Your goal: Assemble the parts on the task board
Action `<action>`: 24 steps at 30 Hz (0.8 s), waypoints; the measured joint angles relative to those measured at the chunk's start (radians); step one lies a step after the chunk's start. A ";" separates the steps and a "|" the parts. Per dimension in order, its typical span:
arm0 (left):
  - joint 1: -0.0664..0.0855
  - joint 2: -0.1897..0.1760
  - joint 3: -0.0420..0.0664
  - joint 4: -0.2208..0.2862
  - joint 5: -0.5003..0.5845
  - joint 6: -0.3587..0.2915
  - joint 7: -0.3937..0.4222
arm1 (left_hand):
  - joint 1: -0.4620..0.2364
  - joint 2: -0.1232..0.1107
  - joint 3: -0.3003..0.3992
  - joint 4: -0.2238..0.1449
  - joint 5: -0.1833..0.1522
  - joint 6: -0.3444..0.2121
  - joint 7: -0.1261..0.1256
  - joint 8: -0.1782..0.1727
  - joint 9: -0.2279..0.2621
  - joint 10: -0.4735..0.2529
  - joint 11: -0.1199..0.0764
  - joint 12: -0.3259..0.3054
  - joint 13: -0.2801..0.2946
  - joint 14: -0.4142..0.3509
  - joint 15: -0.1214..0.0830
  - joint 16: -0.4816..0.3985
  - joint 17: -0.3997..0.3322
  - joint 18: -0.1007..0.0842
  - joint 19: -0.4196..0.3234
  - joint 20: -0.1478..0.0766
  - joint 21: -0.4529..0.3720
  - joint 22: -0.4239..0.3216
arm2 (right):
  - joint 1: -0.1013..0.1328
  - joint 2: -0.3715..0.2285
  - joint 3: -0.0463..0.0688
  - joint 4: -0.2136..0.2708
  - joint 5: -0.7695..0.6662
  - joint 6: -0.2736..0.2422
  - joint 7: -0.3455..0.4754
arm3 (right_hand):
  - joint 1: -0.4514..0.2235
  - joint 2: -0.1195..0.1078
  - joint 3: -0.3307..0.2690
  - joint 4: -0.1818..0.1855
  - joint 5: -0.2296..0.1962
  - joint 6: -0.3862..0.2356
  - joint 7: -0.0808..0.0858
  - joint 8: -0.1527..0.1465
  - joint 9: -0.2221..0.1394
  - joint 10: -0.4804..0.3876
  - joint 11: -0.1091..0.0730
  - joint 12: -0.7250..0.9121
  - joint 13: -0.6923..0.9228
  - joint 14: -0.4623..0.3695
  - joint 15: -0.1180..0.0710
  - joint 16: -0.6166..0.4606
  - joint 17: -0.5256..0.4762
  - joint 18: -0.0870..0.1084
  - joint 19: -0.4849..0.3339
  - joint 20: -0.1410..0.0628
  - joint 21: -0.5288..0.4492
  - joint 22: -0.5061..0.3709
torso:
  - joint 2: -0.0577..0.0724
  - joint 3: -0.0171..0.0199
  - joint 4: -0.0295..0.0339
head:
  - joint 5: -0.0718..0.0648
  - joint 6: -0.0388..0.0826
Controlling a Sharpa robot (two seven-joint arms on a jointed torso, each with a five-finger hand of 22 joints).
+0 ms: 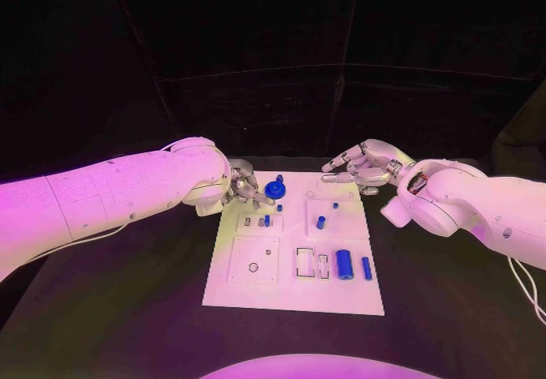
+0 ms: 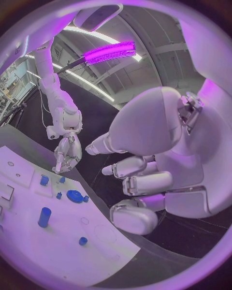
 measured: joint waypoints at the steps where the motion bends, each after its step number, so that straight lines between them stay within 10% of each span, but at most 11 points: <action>1: 0.001 0.006 -0.004 -0.005 -0.002 0.006 -0.005 | 0.000 0.000 0.000 0.000 0.000 -0.004 0.001 0.002 0.002 0.000 0.000 0.000 0.000 0.000 0.000 0.000 0.000 0.000 0.000 0.000 0.000 0.001 | 0.000 0.001 0.000 0.000 -0.001 0.000 0.000 | 0.003 0.003 -0.001 -0.001 0.003 0.000 0.000 0.000 0.000 -0.007 0.000 -0.008 -0.007 0.000 0.000 0.000 0.000 0.013 -0.006 0.000 -0.006 -0.011 | 0.000 0.0001 0.0000 | 0.000 -0.001; 11: 0.005 0.066 -0.033 -0.053 -0.007 0.059 -0.037 | 0.000 0.000 0.000 0.000 0.000 -0.005 0.002 0.002 0.009 0.000 0.000 0.000 0.000 0.000 0.000 0.000 0.000 0.000 0.000 0.000 0.000 0.002 | 0.000 0.007 0.000 0.001 -0.014 -0.005 0.001 | 0.014 0.014 -0.034 -0.004 0.045 -0.014 0.007 0.007 0.000 -0.040 0.005 -0.054 -0.057 0.000 0.007 0.000 0.000 0.013 -0.027 0.006 -0.041 -0.073 | 0.001 -0.0010 0.0000 | 0.001 -0.006; 24: 0.006 0.096 -0.037 -0.082 -0.008 0.112 -0.047 | 0.000 0.000 -0.003 -0.003 0.000 -0.020 0.002 0.008 0.019 -0.005 0.003 -0.005 -0.016 0.000 0.000 0.000 0.000 0.000 0.000 0.000 0.004 -0.004 | 0.000 0.010 0.000 -0.001 -0.019 -0.010 0.000 | 0.015 0.015 -0.039 -0.004 0.056 -0.014 0.007 0.011 0.000 -0.040 0.005 -0.054 -0.060 0.000 0.007 0.000 0.000 0.013 -0.027 0.006 -0.045 -0.076 | 0.001 -0.0014 0.0007 | -0.003 -0.011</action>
